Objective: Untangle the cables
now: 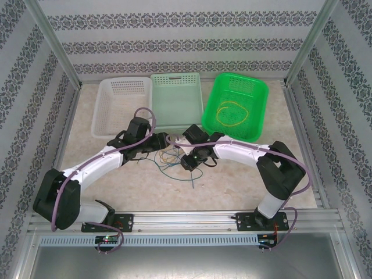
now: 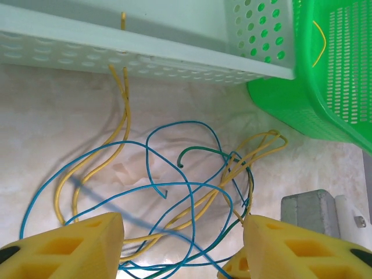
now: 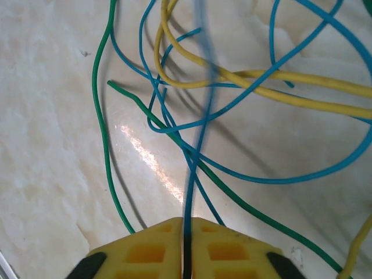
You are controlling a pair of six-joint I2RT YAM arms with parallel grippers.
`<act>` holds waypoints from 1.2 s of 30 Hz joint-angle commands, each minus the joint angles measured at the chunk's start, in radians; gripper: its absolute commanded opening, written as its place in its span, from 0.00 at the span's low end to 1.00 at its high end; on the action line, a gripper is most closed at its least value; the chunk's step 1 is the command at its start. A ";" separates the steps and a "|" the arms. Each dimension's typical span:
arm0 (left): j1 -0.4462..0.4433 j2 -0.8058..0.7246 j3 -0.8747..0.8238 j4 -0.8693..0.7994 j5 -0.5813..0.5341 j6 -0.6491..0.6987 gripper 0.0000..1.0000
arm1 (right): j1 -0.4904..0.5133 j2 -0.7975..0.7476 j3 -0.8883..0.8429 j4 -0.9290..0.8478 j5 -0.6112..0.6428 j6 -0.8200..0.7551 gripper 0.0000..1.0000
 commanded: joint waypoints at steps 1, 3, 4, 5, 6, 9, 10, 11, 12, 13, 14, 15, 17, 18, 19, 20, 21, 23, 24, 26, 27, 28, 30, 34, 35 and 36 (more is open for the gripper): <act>0.018 -0.031 -0.009 -0.035 -0.018 0.031 0.58 | 0.009 -0.096 0.016 -0.036 0.017 -0.008 0.08; 0.025 -0.031 -0.009 -0.037 -0.018 0.033 0.58 | 0.010 -0.138 0.020 -0.059 0.015 -0.009 0.07; 0.029 -0.031 -0.009 -0.037 -0.019 0.033 0.58 | 0.010 -0.155 0.025 -0.072 0.013 -0.012 0.07; 0.034 -0.031 -0.006 -0.037 -0.019 0.035 0.58 | 0.010 -0.170 0.032 -0.089 0.014 -0.014 0.06; 0.038 -0.032 -0.003 -0.037 -0.019 0.038 0.58 | 0.010 -0.181 0.041 -0.105 0.013 -0.018 0.06; 0.056 -0.038 0.013 -0.051 -0.024 0.052 0.59 | 0.010 -0.216 0.061 -0.138 0.020 -0.025 0.03; 0.062 -0.042 0.017 -0.056 -0.028 0.056 0.59 | 0.010 -0.225 0.066 -0.140 0.019 -0.027 0.03; 0.068 -0.049 0.021 -0.060 -0.031 0.060 0.60 | 0.009 -0.236 0.072 -0.140 0.021 -0.026 0.03; 0.074 -0.059 0.021 -0.060 -0.034 0.063 0.61 | 0.008 -0.244 0.078 -0.138 0.022 -0.024 0.03; 0.078 -0.068 0.020 -0.056 -0.035 0.064 0.61 | 0.007 -0.253 0.082 -0.130 0.023 -0.021 0.03; 0.081 -0.080 0.017 -0.048 -0.035 0.064 0.62 | 0.003 -0.259 0.084 -0.118 0.028 -0.015 0.03; 0.081 -0.093 0.010 -0.030 -0.033 0.064 0.63 | -0.003 -0.269 0.082 -0.102 0.035 -0.005 0.03; 0.081 -0.116 -0.006 0.006 -0.021 0.064 0.65 | -0.017 -0.289 0.067 -0.050 0.073 0.035 0.03; 0.081 -0.126 -0.014 0.020 -0.018 0.064 0.66 | -0.027 -0.301 0.053 -0.014 0.102 0.066 0.04; 0.081 -0.134 -0.023 0.034 -0.012 0.065 0.66 | -0.037 -0.313 0.040 0.025 0.124 0.098 0.04; 0.081 -0.142 -0.034 0.052 -0.005 0.068 0.67 | -0.048 -0.326 0.019 0.079 0.129 0.136 0.03; 0.081 -0.148 -0.044 0.069 0.005 0.067 0.67 | -0.058 -0.337 -0.006 0.137 0.123 0.169 0.03; 0.082 -0.146 -0.057 0.106 0.034 0.061 0.68 | -0.062 -0.352 -0.041 0.238 0.111 0.217 0.02; 0.081 -0.140 -0.059 0.132 0.057 0.053 0.69 | -0.063 -0.351 -0.046 0.270 0.099 0.227 0.02; 0.078 -0.120 -0.062 0.198 0.105 0.024 0.70 | -0.061 -0.329 -0.036 0.286 0.073 0.229 0.02; 0.077 -0.109 -0.062 0.236 0.132 0.006 0.71 | -0.058 -0.313 -0.024 0.278 0.061 0.223 0.02; 0.073 -0.100 -0.062 0.264 0.146 -0.007 0.72 | -0.053 -0.297 -0.012 0.267 0.059 0.215 0.02; 0.066 -0.085 -0.064 0.316 0.168 -0.028 0.75 | -0.045 -0.269 0.002 0.252 0.062 0.203 0.02; 0.058 -0.068 -0.061 0.359 0.189 -0.046 0.78 | -0.034 -0.243 0.005 0.261 0.065 0.195 0.02; 0.055 -0.068 -0.066 0.372 0.189 -0.051 0.78 | -0.033 -0.237 0.008 0.257 0.063 0.190 0.02; 0.052 -0.072 -0.071 0.386 0.189 -0.058 0.78 | -0.033 -0.229 0.015 0.248 0.057 0.187 0.02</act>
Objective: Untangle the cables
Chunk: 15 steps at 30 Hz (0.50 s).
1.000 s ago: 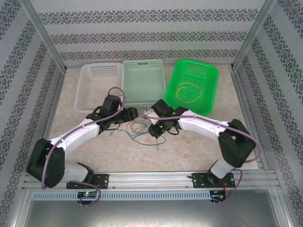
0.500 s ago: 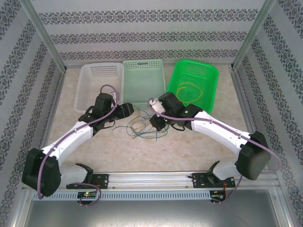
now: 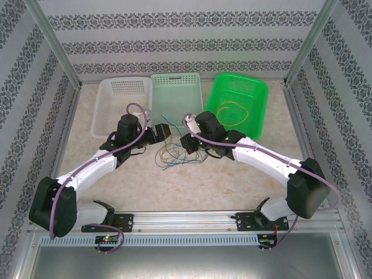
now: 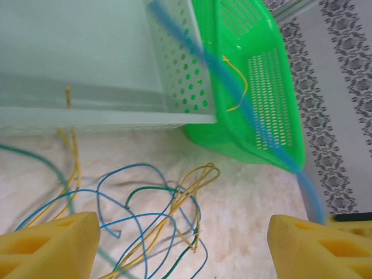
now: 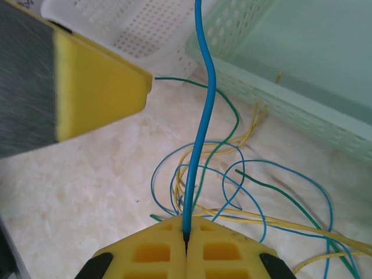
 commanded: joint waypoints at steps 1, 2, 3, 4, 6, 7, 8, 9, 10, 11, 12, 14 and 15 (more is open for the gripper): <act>-0.015 0.000 -0.012 0.122 0.036 -0.038 0.79 | 0.014 0.018 0.040 0.010 -0.029 -0.004 0.02; -0.016 0.001 -0.012 0.124 0.037 -0.039 0.80 | 0.015 0.021 0.042 0.007 -0.035 -0.005 0.03; -0.019 0.003 -0.011 0.121 0.035 -0.040 0.81 | 0.017 0.023 0.045 0.009 -0.041 -0.006 0.03; -0.022 0.010 -0.006 0.117 0.033 -0.041 0.81 | 0.019 0.024 0.044 0.013 -0.047 -0.008 0.03; -0.025 0.034 0.000 0.136 0.046 -0.050 0.81 | 0.022 0.030 0.047 0.025 -0.058 -0.012 0.04; -0.027 0.055 0.010 0.147 0.057 -0.060 0.81 | 0.025 0.035 0.052 0.027 -0.065 -0.014 0.04; -0.031 0.075 0.022 0.153 0.068 -0.069 0.81 | 0.029 0.041 0.056 0.027 -0.067 -0.016 0.04; -0.036 0.098 0.036 0.157 0.076 -0.080 0.80 | 0.032 0.047 0.062 0.025 -0.069 -0.019 0.04; -0.040 0.120 0.049 0.161 0.078 -0.088 0.80 | 0.037 0.053 0.067 0.024 -0.071 -0.022 0.05; -0.044 0.136 0.059 0.170 0.083 -0.093 0.79 | 0.039 0.055 0.070 0.025 -0.072 -0.024 0.05; -0.046 0.152 0.067 0.180 0.088 -0.098 0.78 | 0.042 0.059 0.072 0.022 -0.072 -0.025 0.05; -0.049 0.176 0.080 0.191 0.085 -0.107 0.75 | 0.046 0.058 0.072 0.024 -0.072 -0.025 0.06; -0.049 0.185 0.088 0.199 0.086 -0.110 0.71 | 0.046 0.059 0.070 0.024 -0.076 -0.026 0.07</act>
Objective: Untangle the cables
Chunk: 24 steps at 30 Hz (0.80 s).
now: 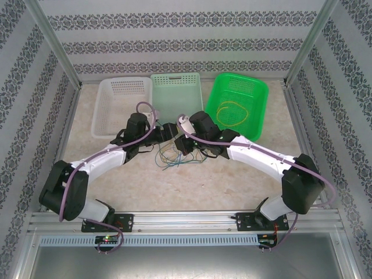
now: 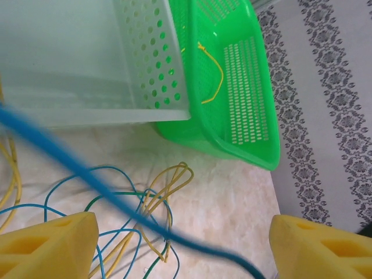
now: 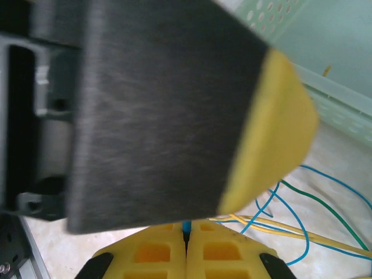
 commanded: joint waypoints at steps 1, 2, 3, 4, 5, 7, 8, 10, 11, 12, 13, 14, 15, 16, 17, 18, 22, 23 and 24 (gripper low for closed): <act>-0.012 0.019 0.050 0.095 0.025 -0.025 0.66 | 0.010 0.006 0.024 0.016 -0.030 -0.020 0.07; -0.012 0.023 0.056 0.098 0.025 -0.025 0.61 | 0.010 0.007 0.023 0.012 -0.031 -0.021 0.07; -0.012 0.025 0.061 0.096 0.025 -0.023 0.55 | 0.010 0.007 0.022 0.005 -0.031 -0.023 0.07; -0.012 0.025 0.063 0.090 0.024 -0.017 0.47 | 0.009 0.005 0.019 0.000 -0.027 -0.024 0.08; -0.011 0.023 0.064 0.081 0.018 -0.011 0.41 | 0.009 0.005 0.017 -0.004 -0.024 -0.026 0.08; -0.012 0.015 0.061 0.055 0.008 0.005 0.28 | 0.008 -0.003 0.007 -0.007 -0.015 -0.028 0.09; -0.012 0.011 0.060 0.045 0.005 0.010 0.24 | 0.008 -0.005 0.004 -0.008 -0.012 -0.027 0.09; -0.011 0.004 0.051 0.040 0.002 0.015 0.19 | 0.005 -0.007 0.000 -0.012 -0.008 -0.031 0.10; -0.012 0.001 0.048 0.043 0.003 0.014 0.18 | 0.005 -0.008 0.000 -0.017 -0.005 -0.031 0.10; -0.011 0.000 0.046 0.046 0.002 0.013 0.16 | 0.002 -0.006 0.001 -0.022 -0.002 -0.032 0.10; -0.012 0.000 0.044 0.045 0.001 0.012 0.14 | 0.001 -0.005 0.001 -0.024 0.000 -0.032 0.10; -0.011 0.001 0.046 0.044 0.001 0.014 0.11 | 0.001 -0.004 0.000 -0.028 0.001 -0.032 0.10; -0.012 0.001 0.046 0.046 0.000 0.015 0.09 | -0.001 -0.003 0.000 -0.031 0.001 -0.032 0.10; -0.011 0.001 0.046 0.043 0.000 0.018 0.07 | -0.001 -0.001 0.000 -0.032 0.000 -0.032 0.10; -0.011 0.001 0.049 0.038 -0.002 0.023 0.05 | -0.002 -0.001 -0.001 -0.035 0.000 -0.032 0.11; -0.012 0.001 0.051 0.033 -0.004 0.026 0.04 | -0.002 -0.001 -0.002 -0.038 -0.001 -0.033 0.15; -0.012 0.005 0.064 0.011 -0.005 0.036 0.01 | -0.006 -0.006 -0.014 -0.035 0.009 -0.028 0.27; -0.011 0.008 0.064 0.010 -0.005 0.036 0.02 | -0.005 -0.007 -0.017 -0.032 0.009 -0.027 0.27; -0.012 0.010 0.064 0.010 -0.004 0.035 0.01 | -0.008 -0.009 -0.019 -0.030 0.009 -0.025 0.28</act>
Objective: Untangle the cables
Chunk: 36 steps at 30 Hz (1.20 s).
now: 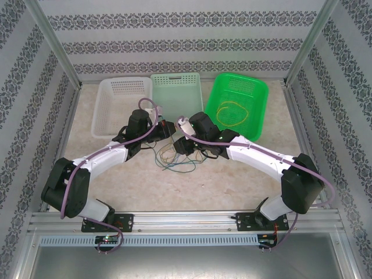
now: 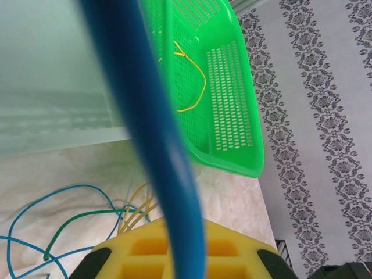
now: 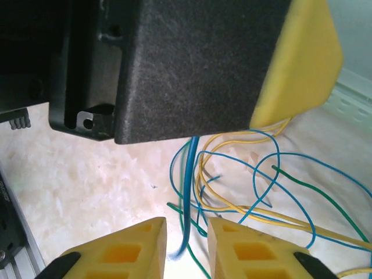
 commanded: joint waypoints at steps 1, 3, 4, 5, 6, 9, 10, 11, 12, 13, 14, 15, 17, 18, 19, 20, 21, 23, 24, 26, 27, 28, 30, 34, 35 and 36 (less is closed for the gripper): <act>0.000 -0.008 0.020 -0.018 -0.010 0.027 0.01 | -0.008 -0.013 -0.018 -0.002 0.012 0.000 0.32; 0.000 -0.005 0.019 -0.018 -0.009 0.025 0.02 | -0.007 -0.012 -0.019 -0.006 0.017 -0.001 0.48; 0.001 -0.006 0.019 -0.020 -0.010 0.026 0.01 | -0.008 -0.015 -0.021 -0.009 0.017 -0.002 0.50; 0.000 -0.007 0.019 -0.022 -0.010 0.027 0.02 | -0.009 -0.017 -0.025 -0.013 0.016 -0.002 0.51; 0.000 -0.007 0.020 -0.026 -0.012 0.029 0.02 | -0.008 -0.017 -0.029 -0.019 0.017 -0.004 0.53; 0.000 -0.010 0.022 -0.057 -0.027 0.042 0.03 | -0.010 -0.014 -0.041 -0.055 0.036 0.002 0.57; -0.001 -0.011 0.021 -0.063 -0.030 0.044 0.03 | -0.010 -0.017 -0.053 -0.051 0.032 0.007 0.58; 0.000 -0.010 0.021 -0.065 -0.033 0.045 0.03 | -0.009 -0.023 -0.067 -0.037 0.020 0.013 0.58; -0.001 -0.009 0.022 -0.067 -0.036 0.044 0.03 | -0.009 -0.028 -0.078 -0.020 0.006 0.021 0.59; -0.001 -0.006 0.025 -0.066 -0.036 0.043 0.03 | -0.009 -0.030 -0.090 0.002 -0.006 0.031 0.59; 0.000 -0.004 0.028 -0.064 -0.036 0.040 0.03 | -0.008 -0.032 -0.099 0.025 -0.015 0.045 0.59; -0.001 0.000 0.031 -0.061 -0.034 0.038 0.03 | -0.007 -0.033 -0.104 0.042 -0.024 0.053 0.60; -0.001 0.011 0.044 -0.052 -0.025 0.032 0.03 | -0.003 -0.023 -0.105 0.071 -0.030 0.063 0.60; -0.001 0.015 0.049 -0.049 -0.020 0.029 0.03 | -0.001 -0.015 -0.098 0.072 -0.027 0.065 0.60; -0.002 0.019 0.055 -0.047 -0.013 0.028 0.04 | 0.001 -0.003 -0.091 0.071 -0.025 0.062 0.60; -0.006 0.024 0.059 -0.047 -0.008 0.029 0.04 | 0.000 0.006 -0.082 0.072 -0.027 0.060 0.59; -0.008 0.027 0.063 -0.047 -0.006 0.031 0.04 | 0.002 0.014 -0.075 0.075 -0.028 0.060 0.58; -0.010 0.029 0.068 -0.046 -0.002 0.032 0.05 | 0.003 0.027 -0.060 0.081 -0.033 0.059 0.55; -0.011 0.030 0.068 -0.045 0.000 0.029 0.05 | 0.002 0.033 -0.054 0.083 -0.034 0.058 0.53; -0.012 0.025 0.064 -0.038 0.000 0.025 0.06 | 0.003 0.038 -0.046 0.080 -0.029 0.052 0.45; -0.013 0.023 0.061 -0.034 0.000 0.024 0.06 | 0.003 0.039 -0.044 0.080 -0.031 0.051 0.39; -0.013 0.021 0.059 -0.031 -0.001 0.023 0.08 | 0.003 0.039 -0.045 0.080 -0.030 0.049 0.33; -0.013 0.018 0.055 -0.028 -0.001 0.025 0.09 | 0.003 0.036 -0.046 0.078 -0.028 0.047 0.22; -0.011 0.019 0.054 -0.036 -0.007 0.024 0.19 | 0.000 0.017 -0.054 0.076 -0.017 0.045 0.07; -0.013 0.019 0.055 -0.045 -0.016 0.023 0.31 | 0.001 0.012 -0.055 0.073 -0.013 0.045 0.05; -0.013 0.016 0.055 -0.053 -0.027 0.022 0.44 | 0.001 0.010 -0.055 0.069 -0.006 0.046 0.04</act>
